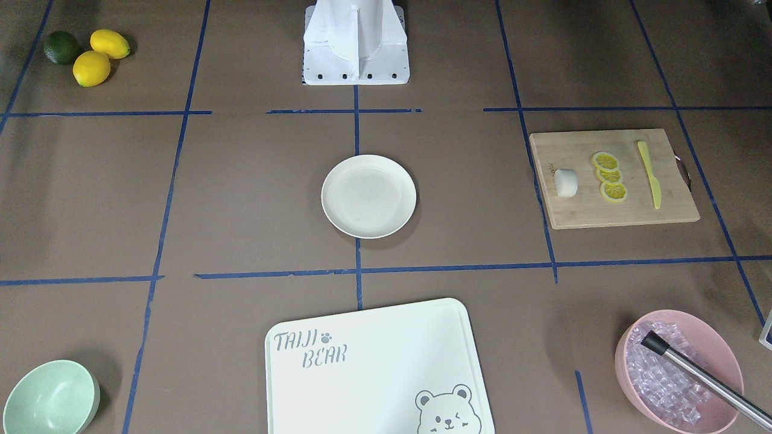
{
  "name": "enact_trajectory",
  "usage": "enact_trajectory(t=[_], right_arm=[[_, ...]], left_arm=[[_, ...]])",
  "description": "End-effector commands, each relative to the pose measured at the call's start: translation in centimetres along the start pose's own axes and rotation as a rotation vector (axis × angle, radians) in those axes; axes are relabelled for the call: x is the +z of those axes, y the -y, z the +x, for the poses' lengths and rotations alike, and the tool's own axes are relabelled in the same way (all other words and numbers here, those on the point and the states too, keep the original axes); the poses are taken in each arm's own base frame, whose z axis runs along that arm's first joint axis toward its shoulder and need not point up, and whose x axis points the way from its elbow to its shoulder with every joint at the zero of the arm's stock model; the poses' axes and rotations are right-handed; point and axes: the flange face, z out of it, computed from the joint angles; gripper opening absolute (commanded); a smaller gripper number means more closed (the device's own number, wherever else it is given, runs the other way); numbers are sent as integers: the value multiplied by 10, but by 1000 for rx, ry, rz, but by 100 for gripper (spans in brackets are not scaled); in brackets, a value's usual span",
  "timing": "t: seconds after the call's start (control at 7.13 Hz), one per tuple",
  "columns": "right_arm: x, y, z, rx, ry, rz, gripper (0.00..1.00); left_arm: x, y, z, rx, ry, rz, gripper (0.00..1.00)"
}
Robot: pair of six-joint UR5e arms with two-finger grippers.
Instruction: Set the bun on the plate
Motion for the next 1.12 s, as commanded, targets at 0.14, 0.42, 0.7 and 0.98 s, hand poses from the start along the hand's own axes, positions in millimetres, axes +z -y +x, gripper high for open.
enact_trajectory(t=[0.14,0.42,0.7,0.98], right_arm=[[-5,-1,0,77,17,16,100],[-4,-4,-1,73,19,15,100],[-5,-3,-1,73,17,17,100],[-5,-4,-1,73,17,17,100]], left_arm=[[2,24,53,74,-19,41,100],[56,30,141,-59,-70,-37,100],[99,29,201,-156,23,-20,100],[150,16,278,-205,20,-19,100]])
